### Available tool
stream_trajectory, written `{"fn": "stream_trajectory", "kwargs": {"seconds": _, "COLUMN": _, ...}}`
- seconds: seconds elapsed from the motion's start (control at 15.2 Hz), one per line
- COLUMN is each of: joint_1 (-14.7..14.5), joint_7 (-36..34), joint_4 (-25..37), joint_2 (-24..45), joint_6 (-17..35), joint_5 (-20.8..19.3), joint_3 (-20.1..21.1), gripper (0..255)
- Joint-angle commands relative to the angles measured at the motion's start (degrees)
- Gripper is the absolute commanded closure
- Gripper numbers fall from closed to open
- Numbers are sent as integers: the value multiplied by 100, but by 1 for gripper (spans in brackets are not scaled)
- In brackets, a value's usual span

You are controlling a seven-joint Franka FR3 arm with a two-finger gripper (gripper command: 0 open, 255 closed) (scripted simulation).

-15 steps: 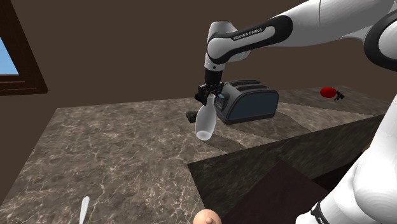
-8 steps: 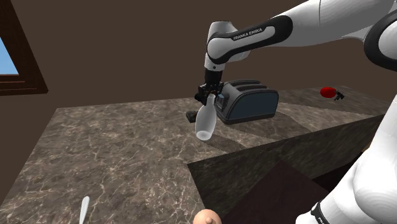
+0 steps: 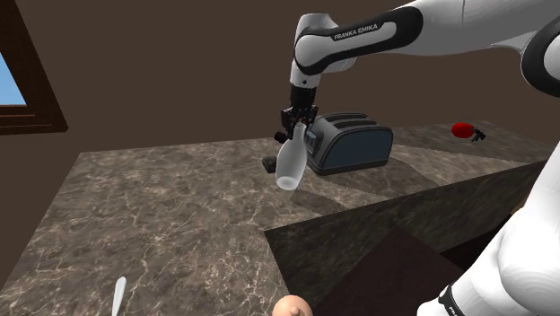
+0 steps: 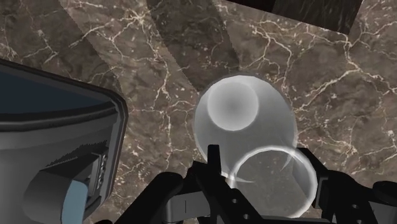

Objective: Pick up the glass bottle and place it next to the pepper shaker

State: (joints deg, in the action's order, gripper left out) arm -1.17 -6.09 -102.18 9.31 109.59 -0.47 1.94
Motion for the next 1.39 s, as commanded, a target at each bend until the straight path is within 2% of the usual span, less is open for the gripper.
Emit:
{"fn": "stream_trajectory", "kwargs": {"seconds": 0.0, "joint_1": 3, "joint_7": 6, "joint_4": 120, "joint_2": -25, "joint_6": -145, "joint_5": 1, "joint_3": -2, "gripper": 255}}
{"fn": "stream_trajectory", "kwargs": {"seconds": 1.32, "joint_1": -1, "joint_7": 11, "joint_4": 1656, "joint_2": -32, "joint_6": -1688, "joint_5": 3, "joint_3": 1, "gripper": 255}}
